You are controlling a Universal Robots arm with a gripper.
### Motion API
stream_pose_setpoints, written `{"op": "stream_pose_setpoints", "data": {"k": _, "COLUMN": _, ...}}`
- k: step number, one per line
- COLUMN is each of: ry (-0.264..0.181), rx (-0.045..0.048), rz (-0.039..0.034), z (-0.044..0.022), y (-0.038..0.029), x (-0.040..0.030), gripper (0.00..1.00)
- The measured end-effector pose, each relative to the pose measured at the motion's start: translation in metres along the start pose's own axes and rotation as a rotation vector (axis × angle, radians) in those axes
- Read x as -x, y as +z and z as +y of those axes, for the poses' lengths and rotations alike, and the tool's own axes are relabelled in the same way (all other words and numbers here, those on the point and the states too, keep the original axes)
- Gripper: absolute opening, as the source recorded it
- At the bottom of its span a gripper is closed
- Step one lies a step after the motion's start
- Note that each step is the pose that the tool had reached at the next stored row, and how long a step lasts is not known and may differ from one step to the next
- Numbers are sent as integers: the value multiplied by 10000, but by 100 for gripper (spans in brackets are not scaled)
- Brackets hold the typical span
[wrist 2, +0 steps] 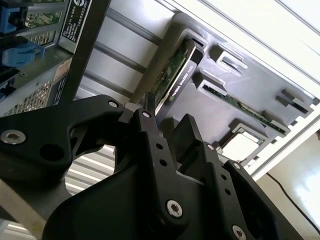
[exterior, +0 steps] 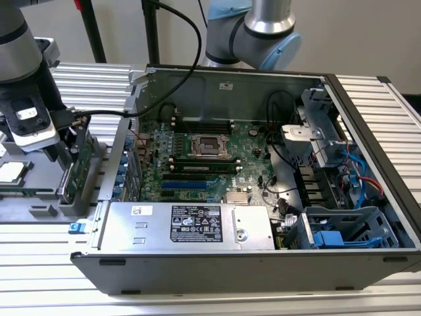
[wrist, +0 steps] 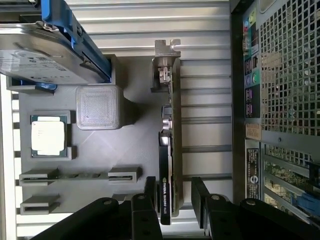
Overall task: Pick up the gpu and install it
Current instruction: 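Pick up the gpu and move the gpu toward the slot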
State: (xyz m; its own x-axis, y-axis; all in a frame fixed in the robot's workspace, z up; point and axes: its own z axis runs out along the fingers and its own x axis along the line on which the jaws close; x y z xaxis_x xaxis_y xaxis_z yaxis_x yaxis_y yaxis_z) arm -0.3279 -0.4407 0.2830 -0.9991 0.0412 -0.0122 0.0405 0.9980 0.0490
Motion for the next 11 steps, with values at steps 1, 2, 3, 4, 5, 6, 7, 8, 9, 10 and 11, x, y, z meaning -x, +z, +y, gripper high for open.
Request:
{"op": "stream_pose_setpoints", "data": {"k": 1, "ry": 0, "rx": 0, "rz": 0, "z": 0, "y": 0, "x": 0, "gripper": 100}}
{"op": "stream_pose_setpoints", "data": {"k": 2, "ry": 0, "rx": -1, "rz": 1, "z": 0, "y": 1, "x": 0, "gripper": 100}}
{"op": "stream_pose_setpoints", "data": {"k": 3, "ry": 0, "rx": 1, "rz": -1, "z": 0, "y": 8, "x": 0, "gripper": 100}}
{"op": "stream_pose_setpoints", "data": {"k": 4, "ry": -1, "rx": 2, "rz": -2, "z": 0, "y": 17, "x": 0, "gripper": 100}}
{"op": "stream_pose_setpoints", "data": {"k": 5, "ry": 0, "rx": -1, "rz": 0, "z": -1, "y": 27, "x": 0, "gripper": 100}}
{"op": "stream_pose_setpoints", "data": {"k": 6, "ry": 0, "rx": -1, "rz": 1, "z": -2, "y": 39, "x": 0, "gripper": 100}}
{"op": "stream_pose_setpoints", "data": {"k": 7, "ry": 0, "rx": 0, "rz": 0, "z": -2, "y": 51, "x": -1, "gripper": 100}}
{"op": "stream_pose_setpoints", "data": {"k": 8, "ry": 0, "rx": 0, "rz": 0, "z": -1, "y": 63, "x": -1, "gripper": 100}}
{"op": "stream_pose_setpoints", "data": {"k": 9, "ry": 0, "rx": 0, "rz": -1, "z": 0, "y": 74, "x": -1, "gripper": 100}}
{"op": "stream_pose_setpoints", "data": {"k": 10, "ry": 0, "rx": 0, "rz": 0, "z": 1, "y": 83, "x": -2, "gripper": 100}}
{"op": "stream_pose_setpoints", "data": {"k": 11, "ry": 0, "rx": 0, "rz": 0, "z": 1, "y": 93, "x": -2, "gripper": 100}}
